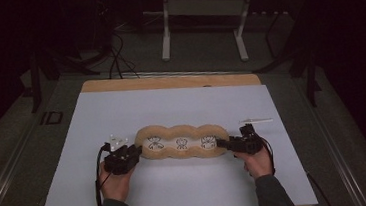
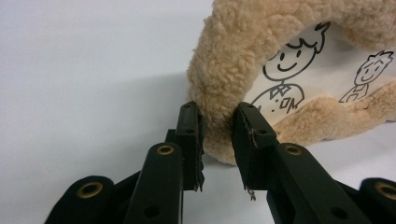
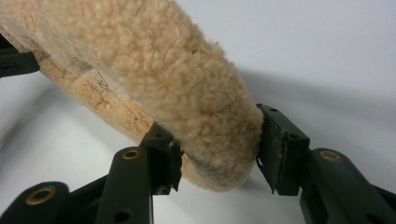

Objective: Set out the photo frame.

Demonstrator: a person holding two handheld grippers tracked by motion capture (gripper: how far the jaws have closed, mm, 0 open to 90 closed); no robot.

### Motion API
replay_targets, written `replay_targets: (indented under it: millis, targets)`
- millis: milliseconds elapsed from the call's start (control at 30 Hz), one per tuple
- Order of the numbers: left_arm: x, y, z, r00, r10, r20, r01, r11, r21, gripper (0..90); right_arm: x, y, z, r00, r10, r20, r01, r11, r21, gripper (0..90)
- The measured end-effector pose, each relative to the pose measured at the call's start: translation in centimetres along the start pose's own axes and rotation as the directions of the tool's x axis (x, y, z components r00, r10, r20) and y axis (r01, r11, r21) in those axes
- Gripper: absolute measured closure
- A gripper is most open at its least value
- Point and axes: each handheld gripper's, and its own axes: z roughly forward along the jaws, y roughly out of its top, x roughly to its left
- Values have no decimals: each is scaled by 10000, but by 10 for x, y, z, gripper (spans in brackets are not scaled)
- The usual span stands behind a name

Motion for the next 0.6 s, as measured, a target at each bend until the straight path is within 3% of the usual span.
replay_targets:
  millis: [400, 600]
  targets:
    - [-2, -3, -3, 10000, 28, -24, -28, 10000, -15, 748, 0, 0, 0, 10000, 39, 47, -39, 10000, -16, 553]
    - [-1, -4, -4, 10000, 66, 25, -65, 9999, -92, 718, 0, -1, 0, 9999, 50, 113, -49, 10000, -54, 486]
